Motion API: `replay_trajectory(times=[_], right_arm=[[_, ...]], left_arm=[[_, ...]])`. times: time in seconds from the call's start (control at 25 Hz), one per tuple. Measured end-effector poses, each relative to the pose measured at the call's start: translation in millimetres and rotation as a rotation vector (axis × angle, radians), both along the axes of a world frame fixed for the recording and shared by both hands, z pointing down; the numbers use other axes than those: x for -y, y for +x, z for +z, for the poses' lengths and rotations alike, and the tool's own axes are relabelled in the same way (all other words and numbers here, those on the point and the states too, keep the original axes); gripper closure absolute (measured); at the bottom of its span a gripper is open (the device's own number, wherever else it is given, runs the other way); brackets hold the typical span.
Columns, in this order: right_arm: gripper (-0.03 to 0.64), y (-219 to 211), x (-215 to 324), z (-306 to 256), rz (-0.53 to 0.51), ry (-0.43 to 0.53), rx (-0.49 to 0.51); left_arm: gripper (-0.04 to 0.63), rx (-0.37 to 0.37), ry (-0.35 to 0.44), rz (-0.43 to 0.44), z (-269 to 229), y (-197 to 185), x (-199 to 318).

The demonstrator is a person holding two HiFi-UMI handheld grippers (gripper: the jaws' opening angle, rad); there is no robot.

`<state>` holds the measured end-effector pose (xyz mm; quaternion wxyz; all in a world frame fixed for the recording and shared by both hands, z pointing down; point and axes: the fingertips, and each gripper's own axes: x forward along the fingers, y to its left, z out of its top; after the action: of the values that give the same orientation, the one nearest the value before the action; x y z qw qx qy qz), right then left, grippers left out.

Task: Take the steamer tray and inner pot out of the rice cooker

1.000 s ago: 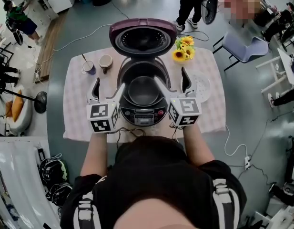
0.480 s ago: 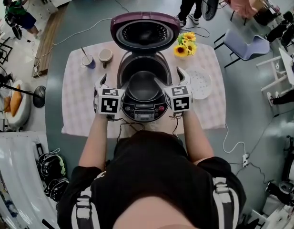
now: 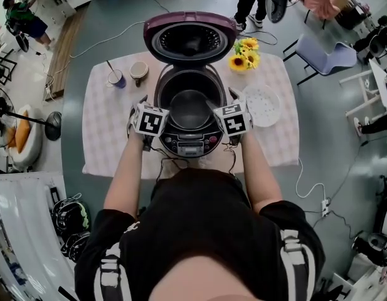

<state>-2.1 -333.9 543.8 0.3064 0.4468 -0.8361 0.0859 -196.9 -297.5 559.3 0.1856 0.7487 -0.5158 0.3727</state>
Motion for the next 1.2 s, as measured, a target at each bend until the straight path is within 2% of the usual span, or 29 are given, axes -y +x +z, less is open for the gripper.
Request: replay_trajectory(times=[0.12, 0.24, 0.32, 0.4, 0.48, 0.56, 0.64, 0.72, 0.92, 1.2], right_arm=[[0.278, -2.5, 0.5, 8.0, -0.011, -0.020, -0.005], [0.312, -0.2, 0.9, 17.9, -0.020, -0.021, -0.075], [0.356, 2.9, 1.0, 21.7, -0.022, -0.017, -0.110], [0.394, 2.7, 0.4, 23.2, -0.023, -0.020, -0.105], [0.407, 2.7, 0.2, 21.7, -0.018, -0.007, -0.103], [0.422, 3.6, 0.4, 18.5, -0.009, 0.016, -0.107], [0.477, 4.1, 1.5, 14.6, 0.001, 0.034, -0.099], [0.491, 5.0, 2.4, 13.6, 0.014, 0.028, -0.081], [0.505, 5.1, 0.6, 16.8, 0.042, -0.001, -0.018], [0.517, 5.7, 1.2, 11.6, 0.068, -0.001, 0.016]], left_arm=[[0.216, 0.007, -0.021, 0.004, 9.2, -1.2, 1.8], [0.236, 0.011, -0.038, -0.005, 19.5, -6.1, 3.4], [0.250, -0.022, -0.044, -0.021, 21.8, -8.6, 5.1], [0.263, -0.061, -0.059, -0.033, 20.6, -7.3, 5.0], [0.307, -0.071, -0.071, -0.025, 19.2, -2.3, 2.8], [0.364, -0.048, -0.070, -0.010, 19.7, 2.1, 0.9], [0.371, -0.014, -0.069, 0.001, 21.2, 2.6, 0.6], [0.374, -0.003, -0.067, 0.008, 20.8, 2.6, 0.8], [0.394, 0.014, -0.048, -0.004, 20.0, 0.8, -1.0], [0.408, 0.085, -0.019, 0.003, 18.6, 1.8, -1.2]])
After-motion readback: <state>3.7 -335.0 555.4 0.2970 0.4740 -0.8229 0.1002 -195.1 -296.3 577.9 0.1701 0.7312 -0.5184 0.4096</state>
